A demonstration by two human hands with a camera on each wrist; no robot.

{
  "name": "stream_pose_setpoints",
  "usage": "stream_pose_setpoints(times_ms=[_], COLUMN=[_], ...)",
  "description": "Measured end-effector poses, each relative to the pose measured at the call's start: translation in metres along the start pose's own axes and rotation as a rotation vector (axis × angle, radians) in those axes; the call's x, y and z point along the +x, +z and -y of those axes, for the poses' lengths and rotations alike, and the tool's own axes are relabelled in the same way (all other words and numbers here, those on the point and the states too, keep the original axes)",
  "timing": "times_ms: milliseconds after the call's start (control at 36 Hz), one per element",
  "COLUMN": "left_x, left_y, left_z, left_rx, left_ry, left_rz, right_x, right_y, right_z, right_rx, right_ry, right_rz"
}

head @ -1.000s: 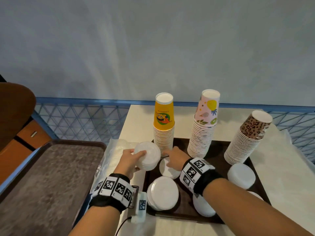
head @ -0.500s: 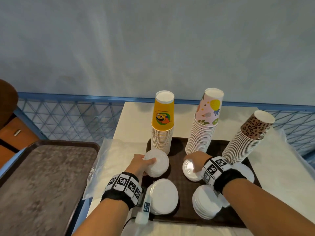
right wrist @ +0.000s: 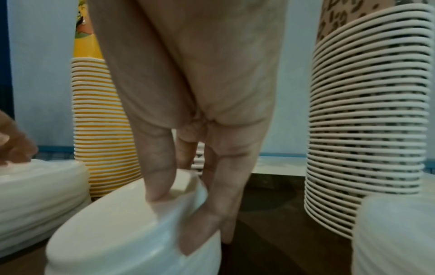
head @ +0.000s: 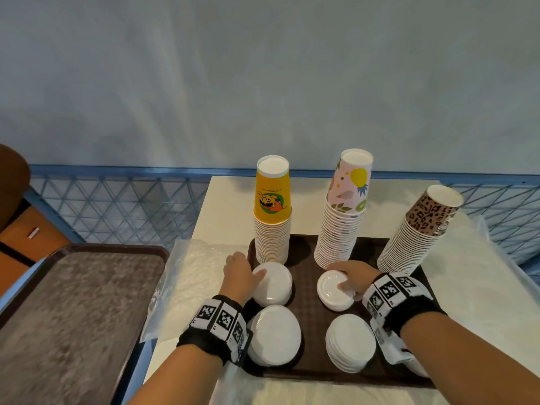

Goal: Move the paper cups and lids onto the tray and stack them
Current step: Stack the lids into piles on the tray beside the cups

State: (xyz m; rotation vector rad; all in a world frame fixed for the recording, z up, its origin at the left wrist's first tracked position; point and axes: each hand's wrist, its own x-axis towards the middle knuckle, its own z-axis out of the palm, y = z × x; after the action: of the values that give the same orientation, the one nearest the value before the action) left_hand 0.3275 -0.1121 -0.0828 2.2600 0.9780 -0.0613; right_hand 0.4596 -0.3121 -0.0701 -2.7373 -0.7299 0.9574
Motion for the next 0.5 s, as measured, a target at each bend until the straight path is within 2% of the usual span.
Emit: stream_pose_setpoints(times_ms=[56, 111, 167, 222, 306, 361, 417, 500], left_x=[-0.007, -0.018, -0.030, -0.044, -0.054, -0.051, -0.048, -0.044], left_y=[-0.011, -0.018, -0.017, -0.006, 0.027, 0.053, 0.071, 0.087], left_z=[-0.012, -0.028, -0.047, -0.068, -0.088, -0.092, -0.092, -0.090], left_rx=[-0.065, -0.170, -0.249, -0.310, -0.250, -0.172, -0.080, 0.061], left_ry=[0.086, 0.173, 0.224, 0.244, 0.166, 0.062, -0.001, 0.035], left_rz=[-0.131, -0.183, -0.109, 0.031, 0.253, 0.374, 0.423, 0.358], right_x=[0.000, -0.001, -0.003, -0.005, -0.006, -0.006, -0.006, -0.007], right_y=[0.001, 0.002, 0.004, 0.005, 0.007, 0.008, 0.009, 0.010], right_z=[-0.006, -0.012, -0.017, -0.021, -0.027, -0.031, -0.033, -0.036], right_rx=[0.057, 0.114, 0.167, 0.219, 0.261, 0.286, 0.309, 0.310], right_ry=[0.005, 0.006, -0.004, -0.005, 0.024, 0.046, 0.077, 0.092], right_rz=[0.002, 0.001, -0.006, -0.018, -0.022, -0.029, -0.039, -0.062])
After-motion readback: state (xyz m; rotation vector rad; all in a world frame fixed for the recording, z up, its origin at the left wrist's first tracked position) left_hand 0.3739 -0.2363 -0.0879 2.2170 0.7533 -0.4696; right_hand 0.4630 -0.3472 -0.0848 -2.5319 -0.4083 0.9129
